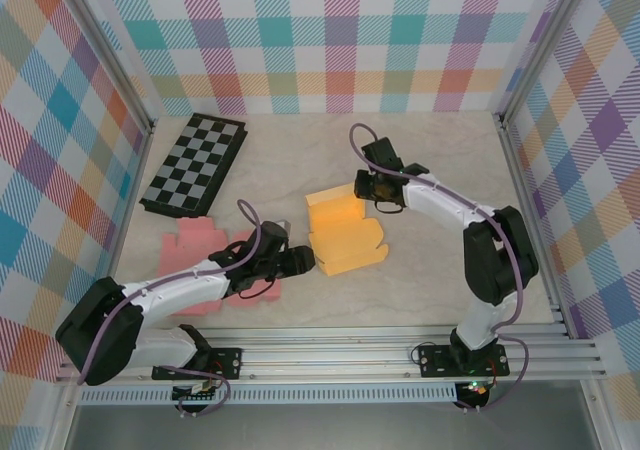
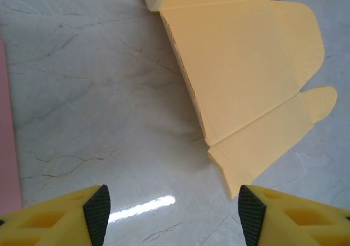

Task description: Fold the paper box

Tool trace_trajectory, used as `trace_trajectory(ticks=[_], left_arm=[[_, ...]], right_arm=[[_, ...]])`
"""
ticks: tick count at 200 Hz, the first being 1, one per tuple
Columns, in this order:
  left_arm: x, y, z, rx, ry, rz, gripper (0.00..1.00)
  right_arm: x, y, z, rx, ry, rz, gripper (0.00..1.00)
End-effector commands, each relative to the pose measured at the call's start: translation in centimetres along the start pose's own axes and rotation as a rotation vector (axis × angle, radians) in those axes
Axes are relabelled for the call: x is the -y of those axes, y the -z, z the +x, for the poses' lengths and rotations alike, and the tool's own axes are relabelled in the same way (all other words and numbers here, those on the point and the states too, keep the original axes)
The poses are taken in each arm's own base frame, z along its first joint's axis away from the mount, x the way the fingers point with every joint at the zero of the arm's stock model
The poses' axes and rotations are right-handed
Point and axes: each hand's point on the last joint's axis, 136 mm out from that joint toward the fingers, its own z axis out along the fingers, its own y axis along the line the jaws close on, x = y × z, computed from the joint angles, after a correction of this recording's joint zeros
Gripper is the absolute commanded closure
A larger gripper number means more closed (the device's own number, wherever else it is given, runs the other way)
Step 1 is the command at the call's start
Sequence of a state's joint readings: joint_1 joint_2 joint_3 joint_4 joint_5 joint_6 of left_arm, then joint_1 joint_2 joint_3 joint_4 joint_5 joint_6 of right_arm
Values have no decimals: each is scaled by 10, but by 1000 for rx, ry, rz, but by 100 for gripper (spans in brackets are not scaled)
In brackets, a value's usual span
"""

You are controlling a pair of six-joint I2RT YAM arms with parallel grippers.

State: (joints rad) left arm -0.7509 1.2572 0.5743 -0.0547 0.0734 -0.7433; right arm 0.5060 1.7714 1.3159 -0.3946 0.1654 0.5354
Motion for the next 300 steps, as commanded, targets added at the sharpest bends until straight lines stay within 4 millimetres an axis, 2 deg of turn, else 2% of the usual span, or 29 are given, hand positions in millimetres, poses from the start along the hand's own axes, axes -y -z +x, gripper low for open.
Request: trace_trajectory(ticks=[1, 32, 80, 122, 166, 195, 234, 242, 249, 280, 300], left_arm=[[13, 4, 0, -4, 33, 27, 35], [26, 0, 5, 1, 80, 54, 33], [54, 4, -4, 81, 155, 101, 27], [65, -11, 10, 65, 205, 88, 32], [71, -36, 21, 36, 233, 80, 44], [70, -46, 19, 52, 270, 65, 56], [64, -50, 13, 93, 327, 30, 81], [64, -50, 12, 97, 325, 25, 88], [64, -49, 11, 100, 323, 18, 100], [55, -42, 9, 108, 285, -45, 100], [51, -29, 5, 114, 187, -97, 100]], right_arm=[[15, -12, 18, -84, -5, 86, 76], [15, -14, 19, -85, -24, 82, 76], [15, -11, 18, -79, -31, 79, 76], [13, -9, 16, -72, -32, 75, 76], [11, -9, 14, -71, -33, 66, 76], [12, -9, 15, -71, -34, 67, 76], [11, -8, 16, -74, -35, 62, 76], [12, -8, 17, -75, -36, 63, 76], [11, -8, 16, -73, -36, 62, 75], [8, -1, 12, -58, -30, 44, 70], [4, 15, 1, -23, -20, 20, 51]])
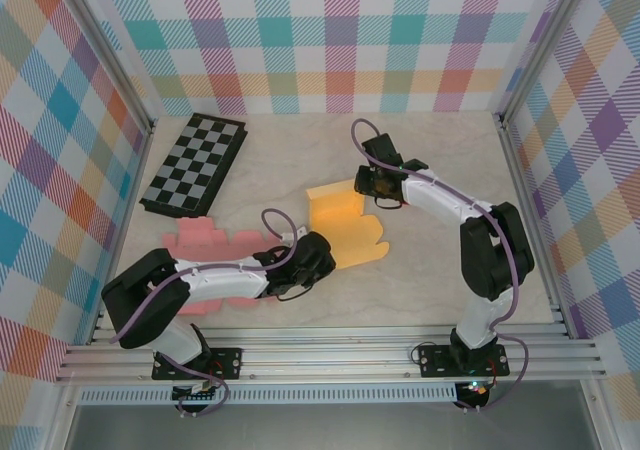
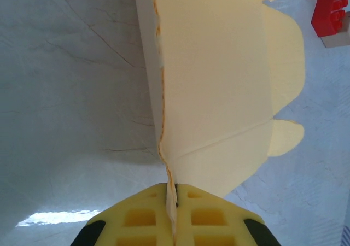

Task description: Fold the paper box

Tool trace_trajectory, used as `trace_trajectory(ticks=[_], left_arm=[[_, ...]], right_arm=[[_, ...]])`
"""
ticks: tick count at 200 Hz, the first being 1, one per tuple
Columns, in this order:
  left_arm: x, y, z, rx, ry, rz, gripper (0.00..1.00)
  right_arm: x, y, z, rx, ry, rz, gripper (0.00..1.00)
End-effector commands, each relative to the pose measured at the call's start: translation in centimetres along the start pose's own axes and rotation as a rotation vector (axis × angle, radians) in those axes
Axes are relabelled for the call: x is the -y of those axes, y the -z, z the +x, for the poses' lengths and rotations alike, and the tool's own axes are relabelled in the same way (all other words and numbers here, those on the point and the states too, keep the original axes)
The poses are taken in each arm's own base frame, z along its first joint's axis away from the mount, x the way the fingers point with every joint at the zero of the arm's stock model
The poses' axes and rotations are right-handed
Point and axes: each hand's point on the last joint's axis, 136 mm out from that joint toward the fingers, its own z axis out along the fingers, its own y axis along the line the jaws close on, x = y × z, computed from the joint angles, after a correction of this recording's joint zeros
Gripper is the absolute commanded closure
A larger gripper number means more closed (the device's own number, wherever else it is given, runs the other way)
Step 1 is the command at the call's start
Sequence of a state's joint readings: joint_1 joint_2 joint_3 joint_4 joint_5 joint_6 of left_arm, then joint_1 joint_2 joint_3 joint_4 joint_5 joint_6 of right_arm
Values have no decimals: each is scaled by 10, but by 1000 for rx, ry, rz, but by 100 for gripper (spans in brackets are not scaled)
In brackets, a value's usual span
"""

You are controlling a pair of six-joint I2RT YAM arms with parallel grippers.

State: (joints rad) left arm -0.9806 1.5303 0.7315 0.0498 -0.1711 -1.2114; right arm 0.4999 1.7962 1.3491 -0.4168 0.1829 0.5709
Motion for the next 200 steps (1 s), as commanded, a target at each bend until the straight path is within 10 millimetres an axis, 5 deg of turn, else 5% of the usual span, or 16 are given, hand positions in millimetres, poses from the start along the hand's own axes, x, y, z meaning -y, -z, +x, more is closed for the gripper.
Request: trace_trajectory(ticks=[1, 36, 89, 132, 171, 200], left_arm=[[4, 18, -12, 46, -119, -46, 100], [11, 67, -40, 53, -499, -164, 100], [32, 160, -77, -182, -927, -100, 100], [21, 205, -85, -438, -1132, -314, 100], [30, 234, -99, -338, -1332, -423, 100], [37, 258, -103, -268, -1689, -620, 100]], right_arm=[[1, 20, 5, -21, 21, -7, 50], [-11, 83, -35, 106, 86, -96, 36], [-11, 182, -88, 332, 292, -166, 31], [-1, 211, -85, 342, 367, -140, 30], [17, 223, -74, 373, 358, -91, 29], [27, 227, -68, 401, 351, -72, 29]])
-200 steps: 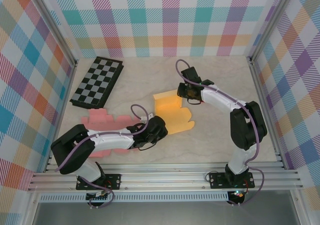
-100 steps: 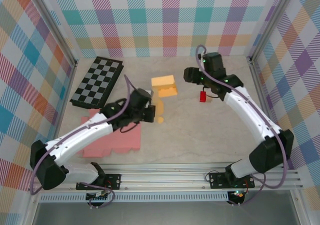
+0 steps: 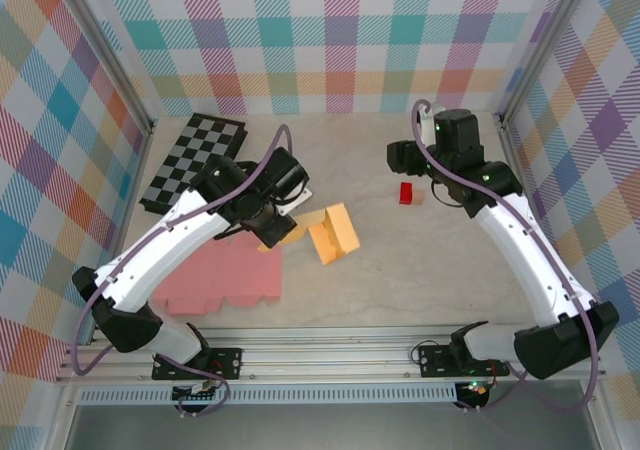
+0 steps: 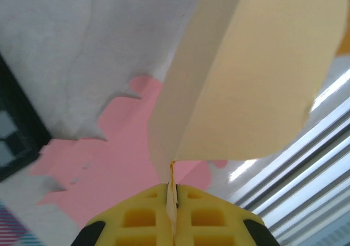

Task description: Fold the paper box

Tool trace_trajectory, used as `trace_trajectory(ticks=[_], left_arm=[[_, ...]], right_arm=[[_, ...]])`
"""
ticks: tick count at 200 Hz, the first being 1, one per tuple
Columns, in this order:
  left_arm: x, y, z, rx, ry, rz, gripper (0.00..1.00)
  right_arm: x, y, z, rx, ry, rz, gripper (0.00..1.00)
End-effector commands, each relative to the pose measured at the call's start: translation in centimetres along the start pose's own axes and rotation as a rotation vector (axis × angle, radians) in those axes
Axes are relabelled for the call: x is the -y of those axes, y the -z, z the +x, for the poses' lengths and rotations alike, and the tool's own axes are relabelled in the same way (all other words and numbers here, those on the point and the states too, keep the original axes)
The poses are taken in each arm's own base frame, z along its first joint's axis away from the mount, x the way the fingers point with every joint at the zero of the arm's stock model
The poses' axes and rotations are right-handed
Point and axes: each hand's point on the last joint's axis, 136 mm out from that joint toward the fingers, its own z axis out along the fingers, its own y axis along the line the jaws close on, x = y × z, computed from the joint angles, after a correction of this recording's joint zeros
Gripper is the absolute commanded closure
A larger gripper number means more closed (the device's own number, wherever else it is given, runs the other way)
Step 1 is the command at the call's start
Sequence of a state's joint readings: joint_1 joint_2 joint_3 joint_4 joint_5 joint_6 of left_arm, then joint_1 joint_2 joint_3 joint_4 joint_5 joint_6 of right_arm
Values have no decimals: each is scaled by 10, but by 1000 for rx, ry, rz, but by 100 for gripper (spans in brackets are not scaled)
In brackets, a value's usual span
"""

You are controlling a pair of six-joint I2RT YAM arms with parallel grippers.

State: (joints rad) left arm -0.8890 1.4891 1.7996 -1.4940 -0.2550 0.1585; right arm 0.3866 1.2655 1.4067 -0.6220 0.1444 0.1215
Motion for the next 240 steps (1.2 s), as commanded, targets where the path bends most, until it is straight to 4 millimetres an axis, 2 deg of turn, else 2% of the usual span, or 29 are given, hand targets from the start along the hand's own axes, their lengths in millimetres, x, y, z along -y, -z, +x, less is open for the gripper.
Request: trace_trajectory(ticks=[1, 29, 64, 78, 122, 131, 165, 174, 181, 198, 218, 240], left_arm=[[-16, 29, 21, -73, -323, -249, 100], [-24, 27, 14, -169, -592, -515, 100], [-22, 8, -16, -239, -666, -649, 100], [-14, -1, -28, -245, -674, -648, 100], [30, -48, -57, -299, -749, -583, 99], [37, -58, -63, -308, -749, -574, 96], [56, -81, -88, -275, -713, -549, 55], [61, -81, -94, -248, -691, -536, 43], [64, -80, -98, -228, -674, -518, 39], [69, -70, -105, -162, -621, -456, 37], [73, -48, -109, -45, -550, -353, 36], [58, -25, -105, 118, -393, -199, 35]], right_arm=[[7, 12, 2, 29, 16, 32, 29], [8, 16, 3, 44, 6, 28, 29], [9, 19, 9, 42, 2, 28, 29], [10, 20, 13, 40, 5, 32, 28], [18, 23, 23, 43, 2, 56, 27], [19, 24, 24, 41, -3, 56, 27], [26, 24, 30, 41, -27, 78, 25], [29, 24, 32, 39, -34, 90, 25], [32, 25, 34, 40, -40, 100, 24], [40, 26, 37, 41, -55, 130, 23], [47, 28, 38, 50, -67, 154, 23], [50, 27, 41, 42, -74, 169, 23]])
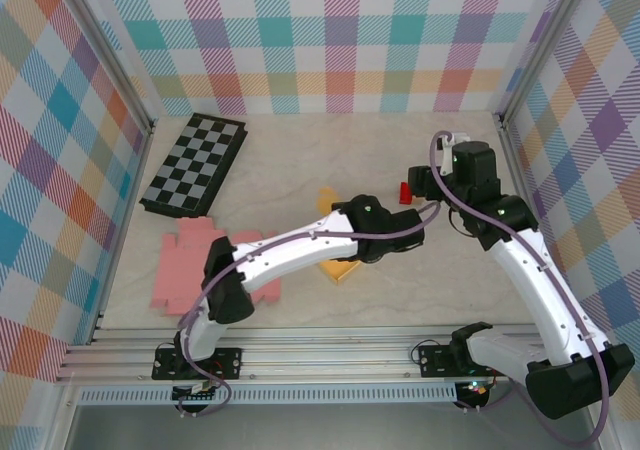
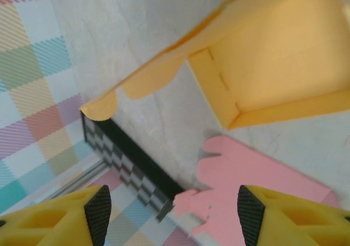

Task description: Fold the paper box

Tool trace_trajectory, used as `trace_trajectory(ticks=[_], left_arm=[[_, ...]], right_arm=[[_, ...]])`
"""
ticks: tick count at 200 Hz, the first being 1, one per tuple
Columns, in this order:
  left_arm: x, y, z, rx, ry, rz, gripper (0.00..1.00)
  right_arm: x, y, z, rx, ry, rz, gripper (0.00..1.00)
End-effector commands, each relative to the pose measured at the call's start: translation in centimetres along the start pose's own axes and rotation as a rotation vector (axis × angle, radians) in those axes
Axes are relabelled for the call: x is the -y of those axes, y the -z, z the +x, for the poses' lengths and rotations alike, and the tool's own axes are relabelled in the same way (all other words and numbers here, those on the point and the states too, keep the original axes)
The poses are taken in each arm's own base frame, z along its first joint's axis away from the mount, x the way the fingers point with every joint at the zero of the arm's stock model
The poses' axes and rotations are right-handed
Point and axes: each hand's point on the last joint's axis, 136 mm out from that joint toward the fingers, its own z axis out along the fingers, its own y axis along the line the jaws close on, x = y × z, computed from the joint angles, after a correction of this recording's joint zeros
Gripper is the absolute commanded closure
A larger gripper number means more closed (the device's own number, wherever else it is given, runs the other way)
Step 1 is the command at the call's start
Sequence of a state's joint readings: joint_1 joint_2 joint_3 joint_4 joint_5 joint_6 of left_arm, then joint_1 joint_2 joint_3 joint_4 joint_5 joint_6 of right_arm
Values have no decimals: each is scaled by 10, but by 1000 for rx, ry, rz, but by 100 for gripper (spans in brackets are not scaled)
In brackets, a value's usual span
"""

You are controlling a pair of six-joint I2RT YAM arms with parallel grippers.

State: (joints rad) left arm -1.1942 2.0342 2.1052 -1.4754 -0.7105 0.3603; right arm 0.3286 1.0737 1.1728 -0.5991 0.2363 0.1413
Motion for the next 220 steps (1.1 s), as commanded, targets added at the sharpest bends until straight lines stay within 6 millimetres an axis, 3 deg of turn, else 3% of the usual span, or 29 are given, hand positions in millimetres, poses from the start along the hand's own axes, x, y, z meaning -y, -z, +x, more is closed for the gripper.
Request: trace_trajectory(ticks=[1, 20, 48, 71, 90, 121, 149, 220], left_arm=[[-27, 40, 18, 242, 219, 136, 35], [-44, 37, 42, 392, 439, 266, 35], [-71, 8, 78, 599, 791, 406, 35], [-85, -31, 96, 635, 1038, 450, 33], [-85, -66, 95, 611, 1143, 512, 36], [-71, -98, 65, 705, 1040, 569, 41], [-72, -113, 50, 856, 886, 459, 38], [-54, -147, 16, 889, 699, 566, 36]], right_arm=[[6, 4, -6, 38, -28, 25, 23], [1, -1, -1, 15, -39, -2, 24], [-12, -13, 23, -62, -30, -80, 26], [-20, -22, 53, -135, -45, -130, 29], [-22, -28, 82, -204, -82, -151, 32], [-27, -32, 126, -312, -141, -185, 34], [-31, -30, 152, -365, -168, -204, 35], [-47, -28, 174, -417, -221, -296, 35]])
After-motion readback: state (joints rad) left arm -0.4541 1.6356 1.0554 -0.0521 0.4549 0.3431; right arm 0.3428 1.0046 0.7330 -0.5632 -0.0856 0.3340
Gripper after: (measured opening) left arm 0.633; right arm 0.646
